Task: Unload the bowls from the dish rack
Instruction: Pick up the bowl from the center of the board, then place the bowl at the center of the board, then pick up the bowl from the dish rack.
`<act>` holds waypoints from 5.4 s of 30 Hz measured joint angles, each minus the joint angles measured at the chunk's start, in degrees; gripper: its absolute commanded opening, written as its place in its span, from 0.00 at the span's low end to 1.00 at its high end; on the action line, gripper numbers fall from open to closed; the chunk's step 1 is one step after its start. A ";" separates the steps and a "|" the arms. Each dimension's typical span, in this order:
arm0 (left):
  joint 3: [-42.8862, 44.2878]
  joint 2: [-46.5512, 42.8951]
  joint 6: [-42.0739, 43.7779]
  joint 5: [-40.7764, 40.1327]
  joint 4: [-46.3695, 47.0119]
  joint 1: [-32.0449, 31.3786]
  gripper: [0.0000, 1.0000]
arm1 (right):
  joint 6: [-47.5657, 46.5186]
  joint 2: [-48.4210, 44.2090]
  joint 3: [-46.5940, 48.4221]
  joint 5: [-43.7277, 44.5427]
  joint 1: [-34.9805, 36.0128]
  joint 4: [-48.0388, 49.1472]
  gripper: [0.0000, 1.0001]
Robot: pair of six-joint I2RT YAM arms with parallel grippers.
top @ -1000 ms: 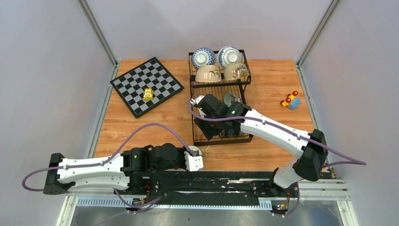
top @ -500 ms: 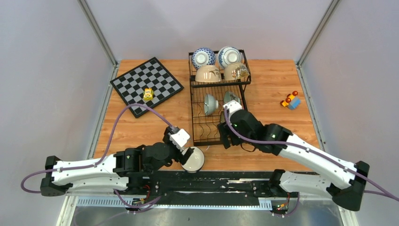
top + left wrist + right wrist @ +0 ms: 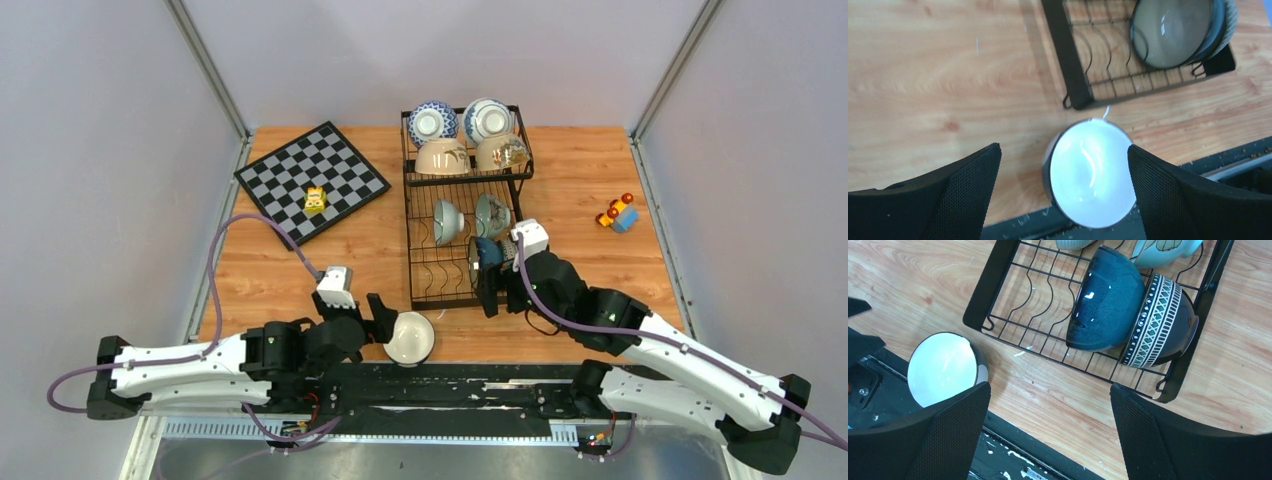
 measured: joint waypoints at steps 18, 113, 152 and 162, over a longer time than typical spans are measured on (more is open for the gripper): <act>1.42 17.88 -7.06 20.94 -0.94 10.19 0.74 | 0.02 0.74 -2.95 -3.58 0.00 2.62 0.89; 8.37 37.73 -2.67 22.43 -0.61 92.94 0.10 | -3.54 -4.33 -4.66 -0.85 0.00 -1.40 0.93; 16.68 10.10 21.14 36.46 5.95 40.83 0.98 | -0.39 7.28 3.52 -1.70 -20.26 0.85 0.98; 2.12 17.92 12.07 54.36 36.74 36.52 0.98 | 5.70 -5.20 -6.56 -1.46 -28.46 0.94 0.92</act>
